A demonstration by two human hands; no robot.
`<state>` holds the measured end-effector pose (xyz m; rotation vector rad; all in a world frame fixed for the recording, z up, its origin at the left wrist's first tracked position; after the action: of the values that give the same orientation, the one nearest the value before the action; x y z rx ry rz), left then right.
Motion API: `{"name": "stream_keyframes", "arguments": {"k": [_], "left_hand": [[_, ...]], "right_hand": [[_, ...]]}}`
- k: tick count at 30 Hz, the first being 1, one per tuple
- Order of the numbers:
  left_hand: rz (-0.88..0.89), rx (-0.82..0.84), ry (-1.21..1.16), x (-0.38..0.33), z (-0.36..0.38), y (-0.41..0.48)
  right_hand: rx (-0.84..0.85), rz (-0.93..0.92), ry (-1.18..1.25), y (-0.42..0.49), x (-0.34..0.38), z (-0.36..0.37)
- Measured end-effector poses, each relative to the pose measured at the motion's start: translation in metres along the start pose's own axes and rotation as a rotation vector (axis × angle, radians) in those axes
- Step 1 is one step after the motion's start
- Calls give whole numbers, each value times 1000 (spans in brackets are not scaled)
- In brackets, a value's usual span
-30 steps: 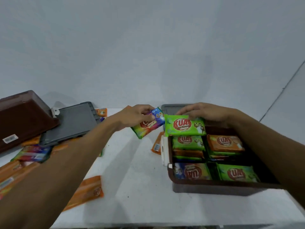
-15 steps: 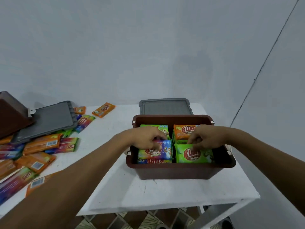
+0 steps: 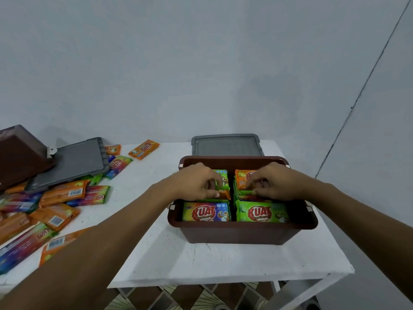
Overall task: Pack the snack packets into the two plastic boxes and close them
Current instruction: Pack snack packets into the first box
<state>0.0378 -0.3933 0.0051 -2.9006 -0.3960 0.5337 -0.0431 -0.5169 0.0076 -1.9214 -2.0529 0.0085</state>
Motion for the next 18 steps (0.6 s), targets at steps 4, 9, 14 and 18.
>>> {"name": "stream_keyframes", "arguments": {"k": [4,9,14,18], "left_hand": [[-56,-71,298,7,-9,14],[-140,-37,405,24,0,34],[-148,-85,439,28,1,35],[-113,-96,234,30,-7,32]], "right_hand": [[5,17,-199,24,-5,5],[24,9,-264,42,-14,11],[-51,4,-135,43,-24,8],[-63,-8,6,39,-27,3]]}}
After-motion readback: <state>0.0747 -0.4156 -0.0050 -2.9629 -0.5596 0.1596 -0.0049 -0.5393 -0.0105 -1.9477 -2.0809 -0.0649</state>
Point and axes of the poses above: each hand's wrist, its own y-axis towards the middle knuckle, its own z-axis out of the palm, x = y × z, the point moved 9 cm from there along y, towards the middle knuckle, and after that the axes turned 6 degrees about x, right-handed, at the moved point
